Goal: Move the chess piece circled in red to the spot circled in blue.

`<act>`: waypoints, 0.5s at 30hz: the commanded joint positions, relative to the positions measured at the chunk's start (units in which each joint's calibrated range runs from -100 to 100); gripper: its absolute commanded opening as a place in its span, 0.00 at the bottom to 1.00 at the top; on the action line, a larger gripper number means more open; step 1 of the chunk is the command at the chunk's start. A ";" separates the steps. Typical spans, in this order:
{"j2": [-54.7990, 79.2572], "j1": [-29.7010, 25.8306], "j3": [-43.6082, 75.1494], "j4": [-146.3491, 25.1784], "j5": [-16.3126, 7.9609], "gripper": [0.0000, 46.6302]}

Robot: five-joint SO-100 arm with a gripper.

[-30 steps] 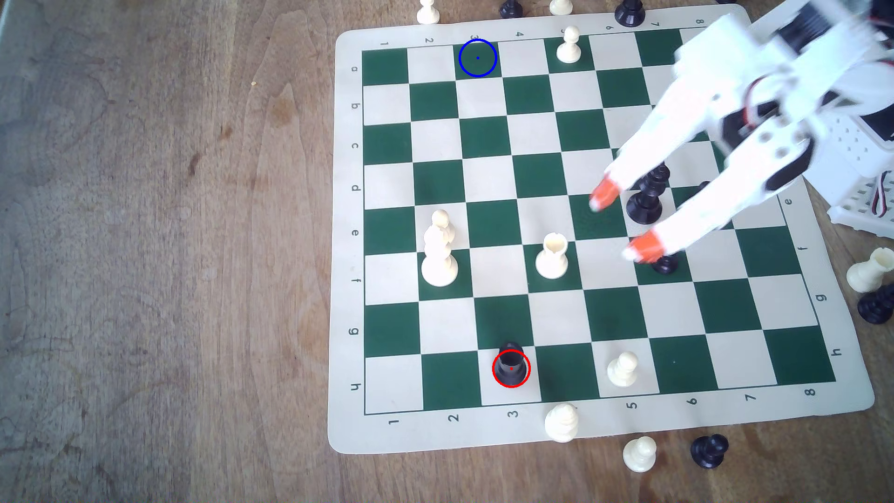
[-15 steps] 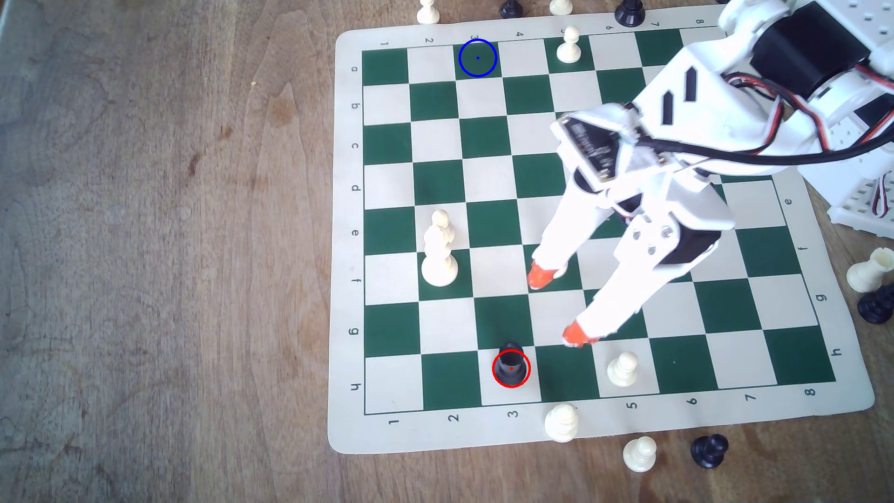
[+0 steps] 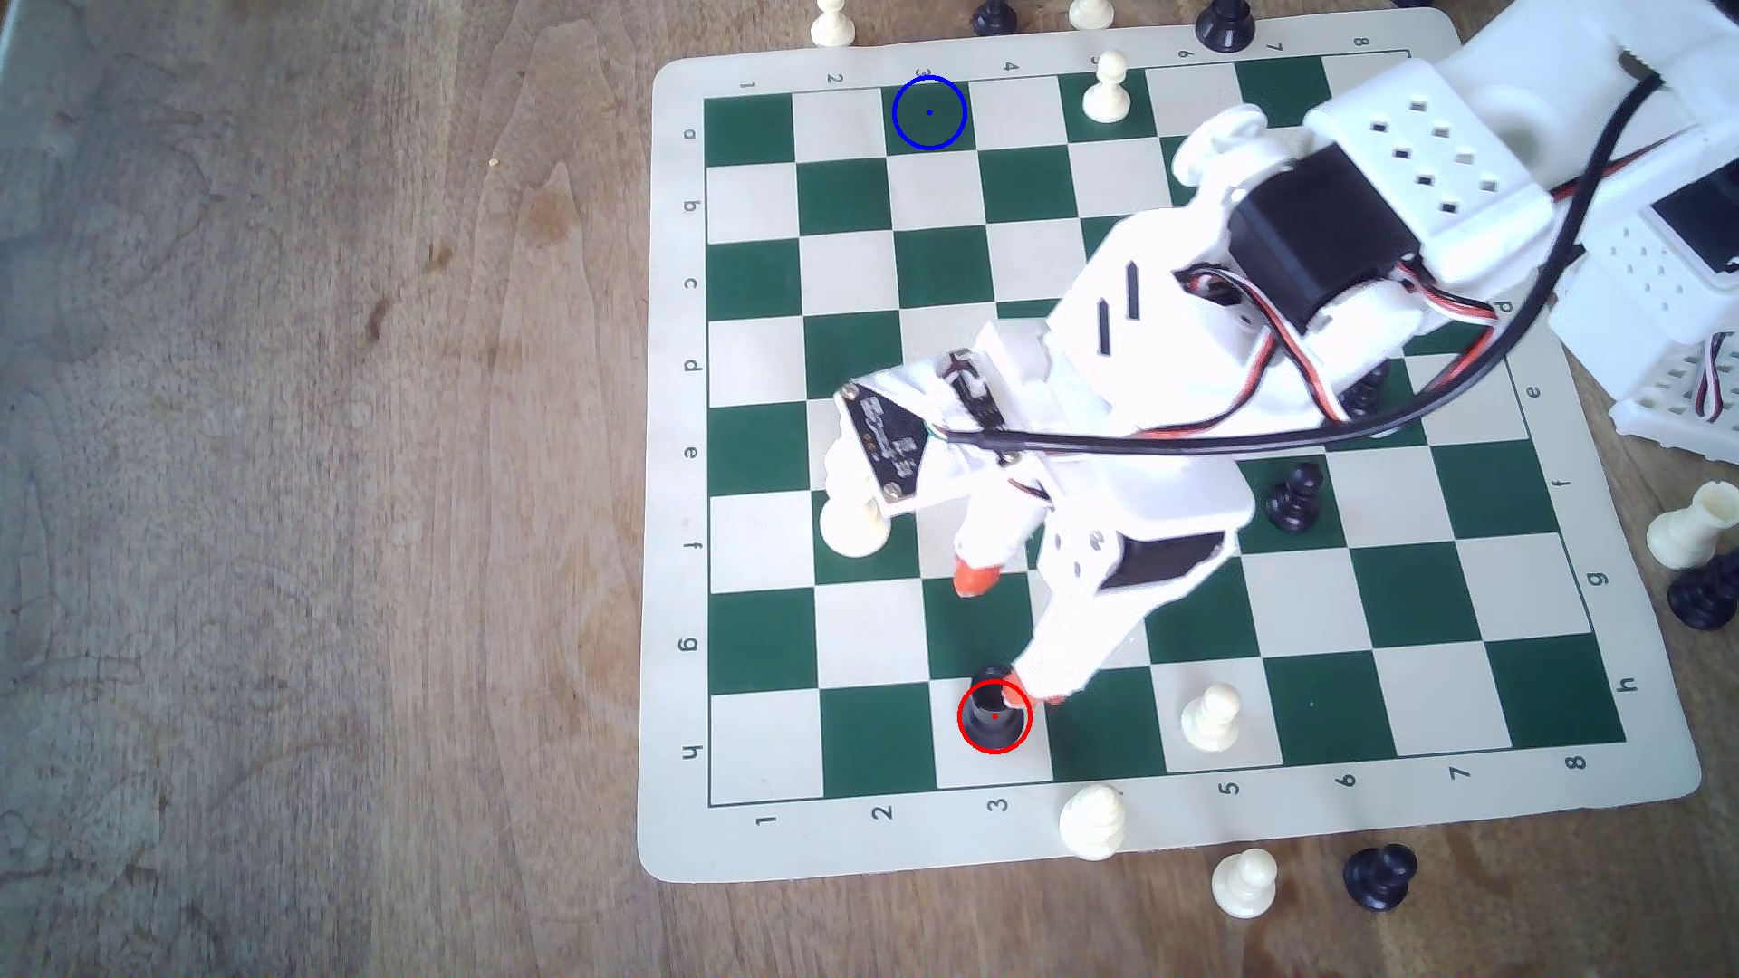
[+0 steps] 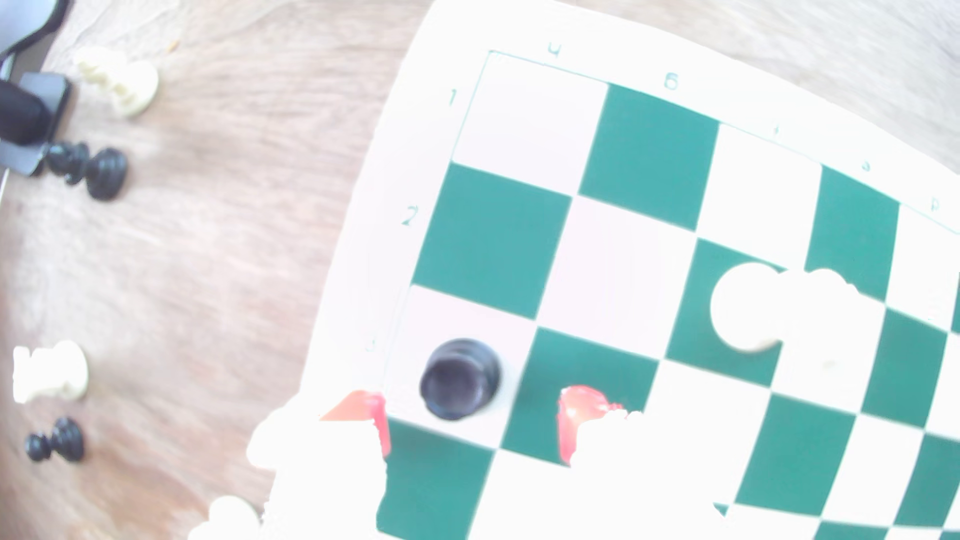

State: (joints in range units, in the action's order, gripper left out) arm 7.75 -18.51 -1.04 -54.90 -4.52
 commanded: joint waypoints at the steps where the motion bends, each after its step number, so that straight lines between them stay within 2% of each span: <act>1: -0.96 0.32 3.94 0.68 -0.20 0.39; 8: -3.51 -1.47 1.04 0.93 -0.98 0.42; 15: -0.96 -0.77 -1.32 3.30 -1.03 0.43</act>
State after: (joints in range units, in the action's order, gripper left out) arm 8.84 -20.13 -2.03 -53.94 -5.49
